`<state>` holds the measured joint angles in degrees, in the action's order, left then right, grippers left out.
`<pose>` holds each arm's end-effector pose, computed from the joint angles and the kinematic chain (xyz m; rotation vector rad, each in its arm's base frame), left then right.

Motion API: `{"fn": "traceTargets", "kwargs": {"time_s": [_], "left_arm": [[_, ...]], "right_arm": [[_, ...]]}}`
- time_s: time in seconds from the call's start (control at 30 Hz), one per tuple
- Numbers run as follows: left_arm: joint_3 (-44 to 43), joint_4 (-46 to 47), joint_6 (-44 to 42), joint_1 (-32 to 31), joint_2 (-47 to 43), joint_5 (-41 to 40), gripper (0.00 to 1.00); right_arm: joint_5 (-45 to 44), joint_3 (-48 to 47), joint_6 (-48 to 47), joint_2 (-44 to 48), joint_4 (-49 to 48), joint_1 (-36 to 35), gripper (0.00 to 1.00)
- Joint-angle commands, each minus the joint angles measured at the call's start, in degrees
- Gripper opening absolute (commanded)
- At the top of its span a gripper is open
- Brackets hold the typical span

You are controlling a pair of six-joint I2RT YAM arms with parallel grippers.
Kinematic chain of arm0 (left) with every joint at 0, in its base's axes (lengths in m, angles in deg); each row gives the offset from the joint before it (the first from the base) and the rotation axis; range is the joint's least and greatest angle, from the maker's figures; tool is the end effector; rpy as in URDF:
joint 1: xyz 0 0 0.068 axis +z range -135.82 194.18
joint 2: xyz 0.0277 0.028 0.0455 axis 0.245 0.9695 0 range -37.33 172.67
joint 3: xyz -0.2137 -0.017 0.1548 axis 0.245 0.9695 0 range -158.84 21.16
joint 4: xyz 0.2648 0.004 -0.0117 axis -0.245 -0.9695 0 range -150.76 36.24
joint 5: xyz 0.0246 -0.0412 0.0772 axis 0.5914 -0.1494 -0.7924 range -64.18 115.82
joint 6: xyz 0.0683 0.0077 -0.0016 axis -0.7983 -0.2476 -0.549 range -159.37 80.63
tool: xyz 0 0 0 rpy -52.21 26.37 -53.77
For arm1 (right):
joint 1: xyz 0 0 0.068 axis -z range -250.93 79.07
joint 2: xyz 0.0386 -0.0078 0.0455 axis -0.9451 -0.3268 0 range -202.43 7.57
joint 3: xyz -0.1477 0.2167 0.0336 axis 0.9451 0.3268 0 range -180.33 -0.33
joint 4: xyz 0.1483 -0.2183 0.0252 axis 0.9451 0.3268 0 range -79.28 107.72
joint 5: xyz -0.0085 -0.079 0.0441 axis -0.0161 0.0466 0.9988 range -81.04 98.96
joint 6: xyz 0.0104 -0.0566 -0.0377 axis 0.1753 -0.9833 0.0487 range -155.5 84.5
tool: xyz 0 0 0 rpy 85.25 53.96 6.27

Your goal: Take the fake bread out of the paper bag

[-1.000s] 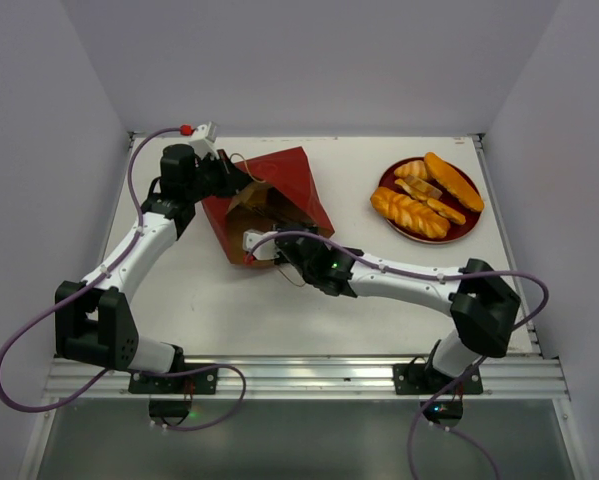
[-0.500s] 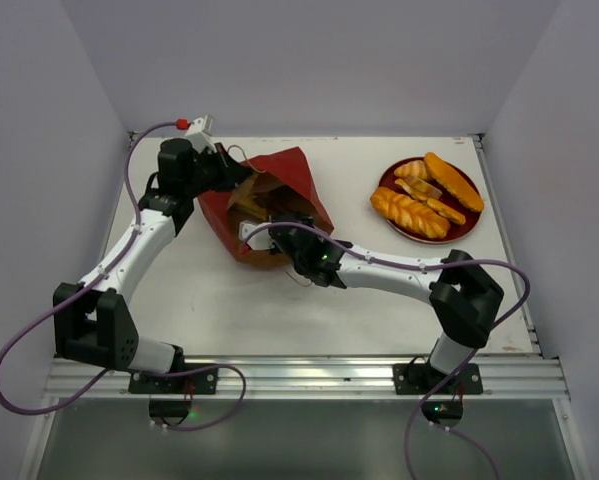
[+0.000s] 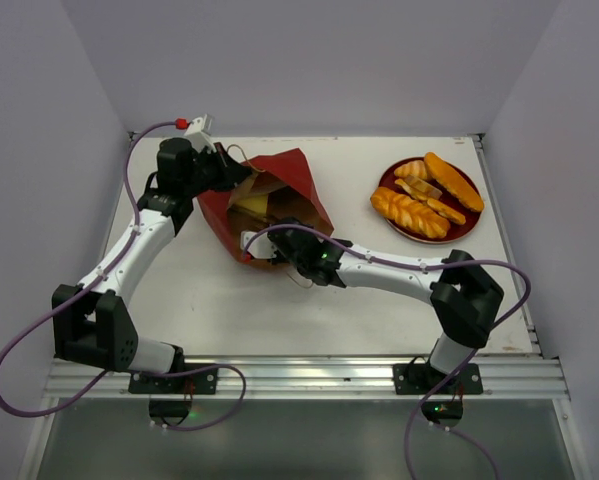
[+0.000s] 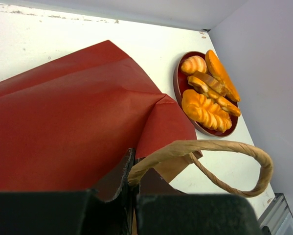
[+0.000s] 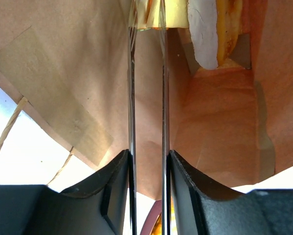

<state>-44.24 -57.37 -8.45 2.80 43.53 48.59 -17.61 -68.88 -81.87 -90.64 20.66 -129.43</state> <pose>0.3424 -0.0909 0.3161 -0.0552 1.9739 -0.8693 0.2289 0.3262 0.2163 -1.5898 1.5302 -0.4056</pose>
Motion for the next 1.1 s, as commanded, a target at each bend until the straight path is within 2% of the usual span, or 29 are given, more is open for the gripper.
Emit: {"fn": "traceTargets", "kwargs": {"time_s": [0.0, 0.57, 1.07], "left_arm": [[-1.0, 0.3, 0.7, 0.4, -1.8, 0.7, 0.0], [-0.4, 0.1, 0.6, 0.4, -2.2, 1.1, 0.0], [1.0, 1.0, 0.8, 0.4, -2.5, 1.3, 0.0]], "right_arm": [[-0.2, -3.0, 1.8, -0.3, -0.4, -0.2, 0.41], [-4.2, -4.9, 1.1, -5.1, -4.0, -0.2, 0.45], [-5.0, -2.9, 0.2, -1.1, -6.3, -0.2, 0.45]]}}
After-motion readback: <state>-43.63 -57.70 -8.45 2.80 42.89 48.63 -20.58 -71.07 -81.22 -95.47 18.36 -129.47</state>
